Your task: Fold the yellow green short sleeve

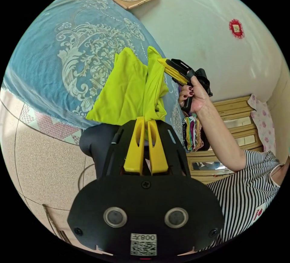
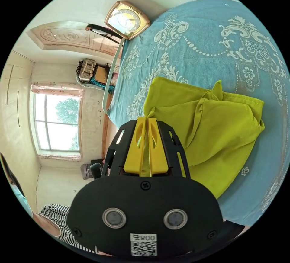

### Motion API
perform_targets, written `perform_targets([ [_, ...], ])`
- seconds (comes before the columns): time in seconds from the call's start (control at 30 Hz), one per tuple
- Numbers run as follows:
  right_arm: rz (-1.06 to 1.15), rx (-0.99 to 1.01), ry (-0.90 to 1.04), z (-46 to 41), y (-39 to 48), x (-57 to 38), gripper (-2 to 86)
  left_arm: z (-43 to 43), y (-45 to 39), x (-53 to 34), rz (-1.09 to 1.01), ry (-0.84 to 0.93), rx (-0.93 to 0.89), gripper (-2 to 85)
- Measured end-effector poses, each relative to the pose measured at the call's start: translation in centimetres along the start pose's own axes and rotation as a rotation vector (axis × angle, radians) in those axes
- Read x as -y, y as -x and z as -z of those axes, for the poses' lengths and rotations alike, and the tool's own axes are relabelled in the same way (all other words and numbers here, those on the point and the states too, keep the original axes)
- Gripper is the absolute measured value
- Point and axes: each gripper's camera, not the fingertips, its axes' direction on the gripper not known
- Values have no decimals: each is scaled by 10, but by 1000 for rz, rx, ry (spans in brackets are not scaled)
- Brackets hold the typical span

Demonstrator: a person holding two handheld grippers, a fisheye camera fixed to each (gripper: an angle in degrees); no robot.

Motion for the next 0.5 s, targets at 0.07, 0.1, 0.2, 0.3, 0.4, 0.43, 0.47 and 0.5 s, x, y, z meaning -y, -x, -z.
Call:
perform_targets([
  [0.07, -3, -13, 16, -15, 15, 15, 9, 17, 34, -3, 46, -14, -35, 10],
  [0.1, -5, -16, 19, -18, 18, 18, 9, 21, 41, -4, 56, -15, -40, 10],
  [0.2, -11, -23, 37, -33, 35, 35, 10, 38, 78, -8, 101, -20, -76, 10],
  [0.3, -11, -38, 59, -48, 52, 50, 10, 52, 116, -15, 159, -30, -122, 10],
  [0.4, -11, -50, 85, -63, 66, 62, 10, 65, 149, -22, 213, -42, -164, 10],
  [0.43, -11, -56, 96, -69, 72, 67, 10, 70, 160, -25, 229, -49, -172, 11],
  [0.47, -12, -63, 107, -75, 77, 72, 11, 74, 170, -27, 240, -48, -175, 11],
  [0.5, -13, -68, 111, -78, 79, 74, 11, 75, 175, -27, 245, -43, -177, 11],
])
